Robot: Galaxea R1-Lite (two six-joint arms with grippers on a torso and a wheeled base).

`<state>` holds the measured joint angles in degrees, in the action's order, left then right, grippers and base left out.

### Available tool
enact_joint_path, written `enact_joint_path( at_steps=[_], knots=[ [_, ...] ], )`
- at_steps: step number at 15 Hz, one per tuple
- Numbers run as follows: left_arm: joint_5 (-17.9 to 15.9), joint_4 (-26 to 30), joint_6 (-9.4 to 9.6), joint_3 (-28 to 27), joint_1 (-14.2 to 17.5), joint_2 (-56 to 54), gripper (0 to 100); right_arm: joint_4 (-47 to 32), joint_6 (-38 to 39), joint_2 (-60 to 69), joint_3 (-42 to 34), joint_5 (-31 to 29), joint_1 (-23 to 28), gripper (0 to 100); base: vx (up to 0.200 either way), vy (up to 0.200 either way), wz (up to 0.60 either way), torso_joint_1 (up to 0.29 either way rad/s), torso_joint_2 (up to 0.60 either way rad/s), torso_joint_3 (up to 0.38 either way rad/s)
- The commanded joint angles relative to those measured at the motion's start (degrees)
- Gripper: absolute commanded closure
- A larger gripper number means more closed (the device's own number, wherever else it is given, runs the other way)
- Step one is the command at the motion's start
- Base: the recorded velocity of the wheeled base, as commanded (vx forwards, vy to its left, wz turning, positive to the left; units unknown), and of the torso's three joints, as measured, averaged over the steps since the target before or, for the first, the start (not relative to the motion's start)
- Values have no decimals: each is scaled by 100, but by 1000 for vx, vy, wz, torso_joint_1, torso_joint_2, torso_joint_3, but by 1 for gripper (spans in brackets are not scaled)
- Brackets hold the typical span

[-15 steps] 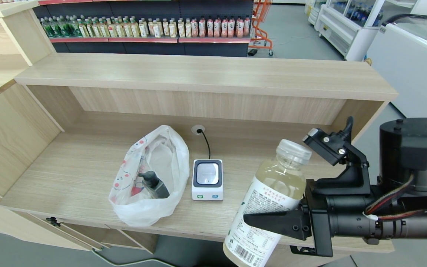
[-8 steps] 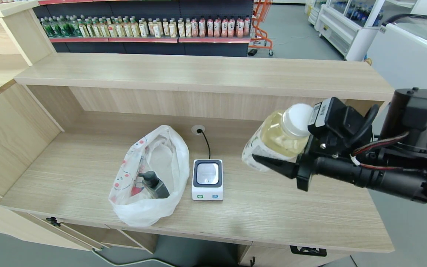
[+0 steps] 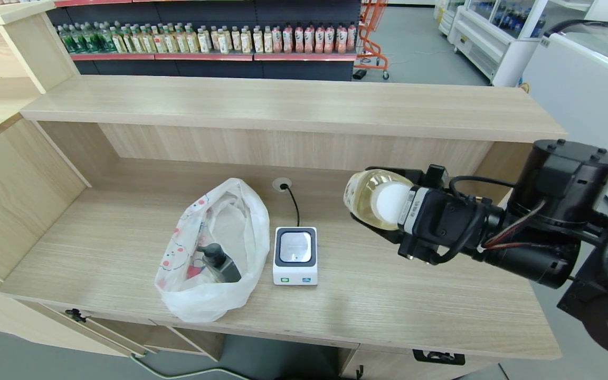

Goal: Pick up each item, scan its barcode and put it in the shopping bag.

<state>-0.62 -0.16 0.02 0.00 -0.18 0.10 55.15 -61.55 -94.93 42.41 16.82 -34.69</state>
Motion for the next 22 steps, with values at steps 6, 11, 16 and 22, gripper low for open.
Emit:
enact_joint_path(
  at_steps=[6, 11, 16, 22],
  knots=[
    [1, -2, 24, 0, 1, -1, 0, 418, -542, 256, -857, -373, -240, 100, 0, 0, 0, 0, 0, 0],
    [1, -2, 24, 0, 1, -1, 0, 1059, -516, 132, -1350, -505, -248, 100, 0, 80, 0, 0, 1, 0],
    [1, -2, 15, 0, 1, -1, 0, 1094, -533, -166, -1297, -469, -222, 100, 0, 200, 0, 1, 1, 0],
    [1, -2, 24, 0, 1, -1, 0, 1587, -542, -500, -1323, -179, 516, 100, 0, 167, 0, 1, -1, 3]
  ],
)
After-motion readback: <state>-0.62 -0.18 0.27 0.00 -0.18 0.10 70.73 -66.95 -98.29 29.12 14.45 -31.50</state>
